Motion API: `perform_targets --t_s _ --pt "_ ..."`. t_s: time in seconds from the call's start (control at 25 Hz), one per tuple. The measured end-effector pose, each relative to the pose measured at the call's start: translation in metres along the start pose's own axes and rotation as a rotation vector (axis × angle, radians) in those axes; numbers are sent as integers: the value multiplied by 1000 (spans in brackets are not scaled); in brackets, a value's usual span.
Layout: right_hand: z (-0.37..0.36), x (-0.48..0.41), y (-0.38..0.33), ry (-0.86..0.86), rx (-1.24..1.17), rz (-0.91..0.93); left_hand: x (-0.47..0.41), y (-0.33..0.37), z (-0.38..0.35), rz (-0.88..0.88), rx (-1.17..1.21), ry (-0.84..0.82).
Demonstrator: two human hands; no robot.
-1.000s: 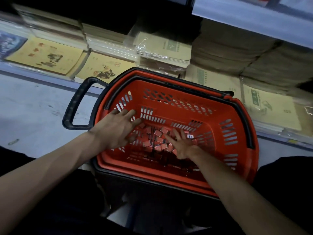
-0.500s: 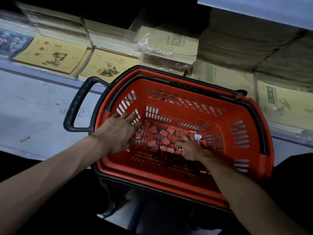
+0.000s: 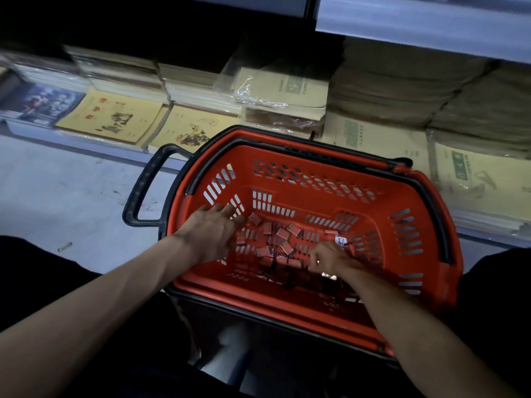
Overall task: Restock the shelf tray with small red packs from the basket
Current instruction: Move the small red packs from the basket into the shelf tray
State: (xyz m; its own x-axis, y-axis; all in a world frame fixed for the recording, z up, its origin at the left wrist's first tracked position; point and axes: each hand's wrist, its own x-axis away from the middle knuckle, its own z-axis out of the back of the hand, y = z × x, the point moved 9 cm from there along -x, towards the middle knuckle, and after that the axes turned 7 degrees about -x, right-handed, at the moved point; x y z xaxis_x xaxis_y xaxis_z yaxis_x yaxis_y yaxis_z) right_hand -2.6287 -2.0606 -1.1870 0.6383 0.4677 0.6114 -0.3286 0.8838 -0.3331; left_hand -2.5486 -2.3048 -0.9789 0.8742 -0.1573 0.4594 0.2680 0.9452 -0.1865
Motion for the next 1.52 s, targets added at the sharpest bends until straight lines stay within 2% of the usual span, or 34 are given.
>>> perform_targets --t_s 0.16,0.32,0.48,0.56,0.64,0.72,0.8,0.92,1.12,1.32,1.52 --pt "17 11 18 85 -188 -209 1 1 5 21 87 -27" --pt "58 24 -4 175 -391 -195 -5 7 14 72 289 -55" --pt "122 60 -62 191 -616 27 -31 19 18 184 971 -51" --pt "156 93 -90 224 -685 124 -37 32 16 315 1331 -88" --pt "183 126 -114 278 -732 239 -34 64 13 424 1788 -264" --pt "200 153 -138 355 -777 360 -28 106 26 343 2218 -498" --pt "207 166 -154 464 -778 402 -17 129 48 221 2426 -604" --pt "206 175 -168 577 -704 440 -15 127 61 204 2491 -532" --pt "203 194 -186 594 -485 526 -20 110 66 181 2469 -434" --pt "218 207 -210 710 -251 510 -13 97 85 99 2507 -350" --pt "219 222 -225 711 -190 440 -7 88 97 52 2560 -307"
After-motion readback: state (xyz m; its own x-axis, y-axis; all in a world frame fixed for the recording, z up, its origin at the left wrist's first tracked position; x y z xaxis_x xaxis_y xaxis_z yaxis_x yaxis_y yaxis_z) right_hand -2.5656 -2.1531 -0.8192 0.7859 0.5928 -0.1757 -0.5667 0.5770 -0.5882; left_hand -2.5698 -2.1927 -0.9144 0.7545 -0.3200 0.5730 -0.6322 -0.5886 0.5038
